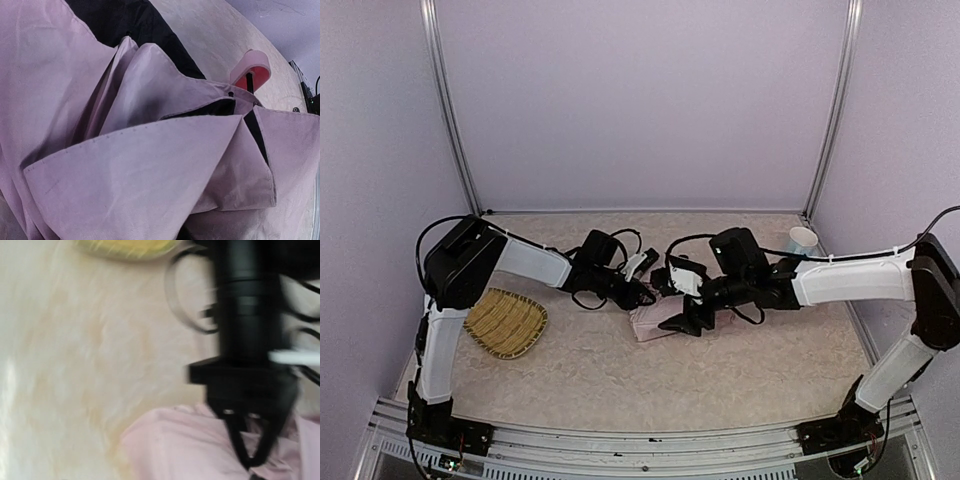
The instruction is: Put away the umbrella
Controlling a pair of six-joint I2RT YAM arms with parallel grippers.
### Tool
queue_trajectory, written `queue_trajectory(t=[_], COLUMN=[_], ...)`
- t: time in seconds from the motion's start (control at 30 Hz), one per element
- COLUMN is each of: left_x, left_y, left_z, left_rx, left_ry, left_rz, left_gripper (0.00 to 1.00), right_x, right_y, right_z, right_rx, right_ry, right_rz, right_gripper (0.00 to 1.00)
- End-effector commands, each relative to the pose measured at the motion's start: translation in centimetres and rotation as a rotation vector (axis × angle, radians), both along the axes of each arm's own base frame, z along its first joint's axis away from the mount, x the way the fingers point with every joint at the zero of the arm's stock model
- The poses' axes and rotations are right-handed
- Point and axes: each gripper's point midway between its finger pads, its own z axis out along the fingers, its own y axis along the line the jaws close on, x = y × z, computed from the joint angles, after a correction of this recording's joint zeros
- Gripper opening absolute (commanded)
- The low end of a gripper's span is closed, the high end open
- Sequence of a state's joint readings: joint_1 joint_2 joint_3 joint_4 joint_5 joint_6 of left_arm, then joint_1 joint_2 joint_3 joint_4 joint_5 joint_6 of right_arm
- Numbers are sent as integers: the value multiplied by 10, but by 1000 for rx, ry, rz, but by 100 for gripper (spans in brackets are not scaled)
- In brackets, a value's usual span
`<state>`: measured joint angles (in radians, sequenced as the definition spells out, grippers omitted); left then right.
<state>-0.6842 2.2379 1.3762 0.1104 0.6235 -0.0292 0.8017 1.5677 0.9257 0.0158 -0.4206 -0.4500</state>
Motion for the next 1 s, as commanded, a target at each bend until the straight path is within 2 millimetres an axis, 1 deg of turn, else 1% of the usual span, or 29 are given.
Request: queue_trajectory(t=[0.0,0.07,0.1,0.17,0.33,0.37,0.4,0.53,0.63,0.7,0.77,0.83,0.87,0.9,0.93,0.97], left_x=[-27,-27,-28,-29,-33,-34,-35,-39,-42,-45,-47,-43,-38,-31,-23,-12], left_y=[26,27,27,27,26,26,26,25,24,24,24,25,27,29,31,34], left_z=[-69,-71,-71,-71,-73,-73,-73,-75,-77,-77,-76,-71,-66,-60,-51,-40], left_rx=[197,203,206,210,219,221,222,219,225,227,223,202,183,160,134,103], left_ry=[133,134,134,132,126,125,125,126,129,130,135,142,146,149,147,131], left_rz=[-9,-17,-21,-30,-53,-58,-63,-86,-101,-114,-127,-121,-105,-82,-54,-19], left_gripper=[0,0,0,0,0,0,0,0,0,0,0,0,2,12,25,35], right_x=[-4,1,7,22,48,53,55,60,61,57,53,49,47,44,41,34], right_y=[-6,-8,-9,-13,-10,-13,-14,-24,-32,-34,-37,-40,-39,-38,-36,-34], right_z=[-43,-56,-64,-73,-85,-90,-95,-127,-147,-155,-162,-165,-164,-162,-159,-157], right_rx=[-300,-372,-409,-471,-540,-564,-584,-685,-735,-749,-767,-785,-783,-774,-763,-739], right_ry=[-234,-261,-269,-305,-375,-386,-393,-374,-328,-274,-230,-192,-172,-149,-126,-91], right_rz=[132,135,125,87,28,12,10,10,13,22,31,36,33,33,31,42], right_gripper=[79,82,83,84,84,84,84,81,77,72,65,53,47,42,38,35])
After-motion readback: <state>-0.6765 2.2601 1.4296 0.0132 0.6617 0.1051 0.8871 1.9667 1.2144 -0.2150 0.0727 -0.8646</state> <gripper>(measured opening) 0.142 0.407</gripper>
